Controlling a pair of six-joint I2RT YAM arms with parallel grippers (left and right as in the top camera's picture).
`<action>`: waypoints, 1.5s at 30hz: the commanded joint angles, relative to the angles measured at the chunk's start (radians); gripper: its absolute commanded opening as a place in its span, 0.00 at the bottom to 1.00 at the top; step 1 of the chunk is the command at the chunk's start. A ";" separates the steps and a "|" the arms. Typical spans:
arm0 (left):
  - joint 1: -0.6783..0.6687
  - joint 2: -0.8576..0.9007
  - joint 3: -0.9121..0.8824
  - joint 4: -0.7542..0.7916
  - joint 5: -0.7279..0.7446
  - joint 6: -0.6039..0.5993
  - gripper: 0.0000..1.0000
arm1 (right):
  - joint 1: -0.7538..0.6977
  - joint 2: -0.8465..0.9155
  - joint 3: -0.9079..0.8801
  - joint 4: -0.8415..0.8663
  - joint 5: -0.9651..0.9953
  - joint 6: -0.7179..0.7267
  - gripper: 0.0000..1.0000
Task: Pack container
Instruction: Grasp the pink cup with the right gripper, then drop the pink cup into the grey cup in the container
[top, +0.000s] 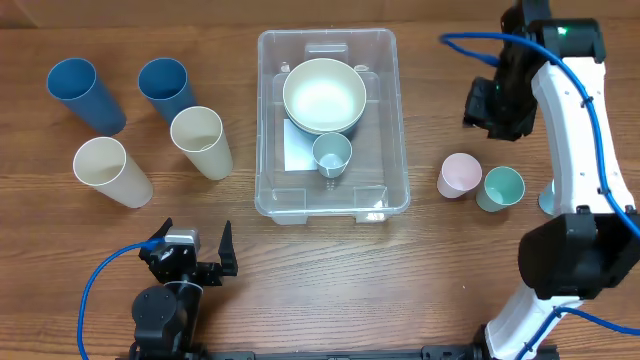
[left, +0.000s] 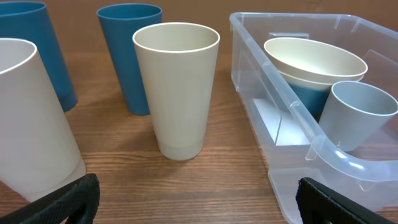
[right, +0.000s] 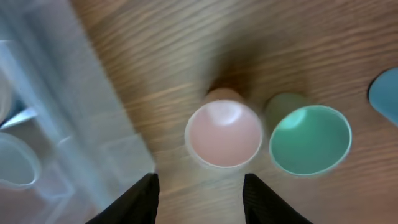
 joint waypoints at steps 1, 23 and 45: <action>0.006 -0.008 -0.003 0.002 0.014 0.019 1.00 | -0.056 -0.023 -0.145 0.069 0.016 0.005 0.45; 0.006 -0.008 -0.003 0.002 0.014 0.019 1.00 | -0.060 -0.023 -0.455 0.393 -0.040 -0.068 0.04; 0.006 -0.008 -0.003 0.002 0.014 0.019 1.00 | 0.177 -0.079 0.125 0.096 -0.027 -0.085 0.04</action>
